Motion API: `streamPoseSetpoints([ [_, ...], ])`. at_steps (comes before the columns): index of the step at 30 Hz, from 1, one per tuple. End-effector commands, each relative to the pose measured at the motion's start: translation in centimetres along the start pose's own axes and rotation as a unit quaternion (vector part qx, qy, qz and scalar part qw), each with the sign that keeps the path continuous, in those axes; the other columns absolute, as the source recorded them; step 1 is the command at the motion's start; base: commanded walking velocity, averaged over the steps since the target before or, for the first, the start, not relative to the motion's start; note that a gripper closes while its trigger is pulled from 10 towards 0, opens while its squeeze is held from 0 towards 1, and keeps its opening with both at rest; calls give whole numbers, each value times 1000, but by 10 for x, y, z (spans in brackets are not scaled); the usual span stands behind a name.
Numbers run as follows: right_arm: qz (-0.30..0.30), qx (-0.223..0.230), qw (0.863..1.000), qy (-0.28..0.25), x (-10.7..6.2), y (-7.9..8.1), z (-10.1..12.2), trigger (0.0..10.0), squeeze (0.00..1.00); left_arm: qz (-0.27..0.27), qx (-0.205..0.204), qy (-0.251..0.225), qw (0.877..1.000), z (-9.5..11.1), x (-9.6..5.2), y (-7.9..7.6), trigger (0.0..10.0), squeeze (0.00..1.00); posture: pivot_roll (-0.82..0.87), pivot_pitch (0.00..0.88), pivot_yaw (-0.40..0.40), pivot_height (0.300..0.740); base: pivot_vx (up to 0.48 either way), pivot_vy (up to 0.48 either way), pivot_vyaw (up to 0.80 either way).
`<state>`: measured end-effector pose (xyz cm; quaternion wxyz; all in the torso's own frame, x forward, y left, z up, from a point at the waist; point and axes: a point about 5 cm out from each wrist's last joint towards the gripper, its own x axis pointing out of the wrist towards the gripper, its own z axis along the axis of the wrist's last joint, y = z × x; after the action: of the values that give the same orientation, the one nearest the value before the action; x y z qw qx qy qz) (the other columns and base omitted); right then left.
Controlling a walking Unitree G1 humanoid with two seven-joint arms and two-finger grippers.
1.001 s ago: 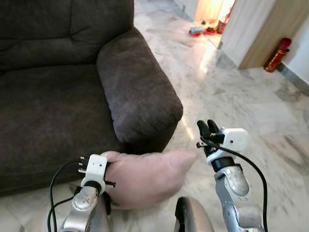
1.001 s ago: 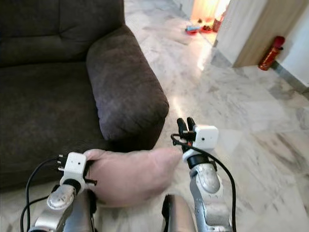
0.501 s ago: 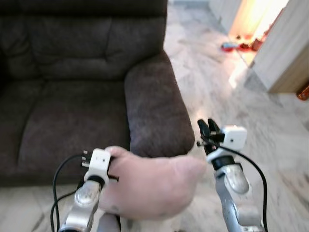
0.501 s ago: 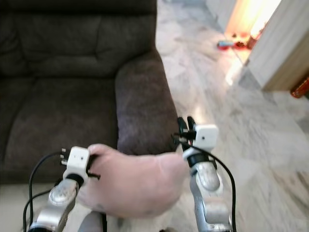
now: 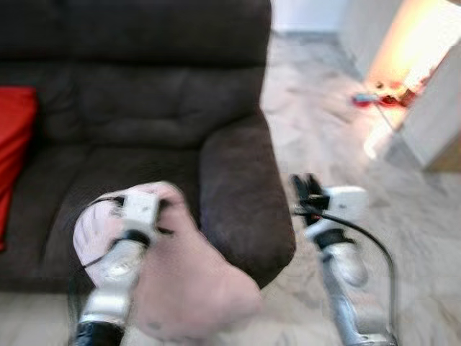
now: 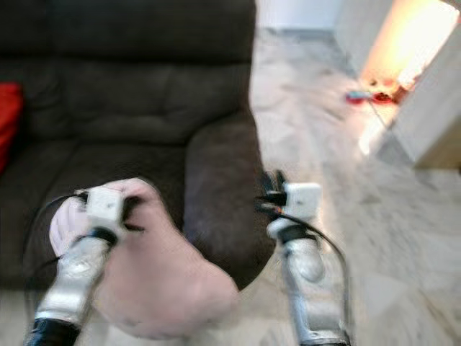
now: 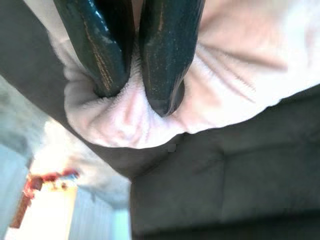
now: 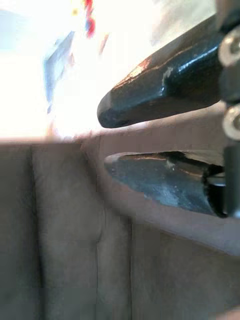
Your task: Move the pillow to the sofa from floor
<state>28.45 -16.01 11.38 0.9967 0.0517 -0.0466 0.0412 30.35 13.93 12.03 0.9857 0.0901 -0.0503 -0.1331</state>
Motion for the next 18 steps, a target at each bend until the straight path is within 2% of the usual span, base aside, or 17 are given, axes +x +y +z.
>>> streamPoseSetpoints([
  [1, 19, 3, 1000, -10, 3, 11, 4, 10000, 0, 34, -4, -64, 997, 31, 3, 20, 10000, 0, 10, 0, -62, 740, 0, 0, 0],
  [11, 23, 2, 1000, -15, 8, 11, 6, 10000, 0, 30, -19, -131, 991, 81, 7, 24, 10000, 0, 26, 0, -66, 740, 0, 0, 0],
  [18, 29, -2, 999, -20, 13, 11, 8, 10000, 0, 41, -37, -151, 987, 103, 10, 31, 10000, 0, 32, 0, -74, 740, 0, 0, 0],
])
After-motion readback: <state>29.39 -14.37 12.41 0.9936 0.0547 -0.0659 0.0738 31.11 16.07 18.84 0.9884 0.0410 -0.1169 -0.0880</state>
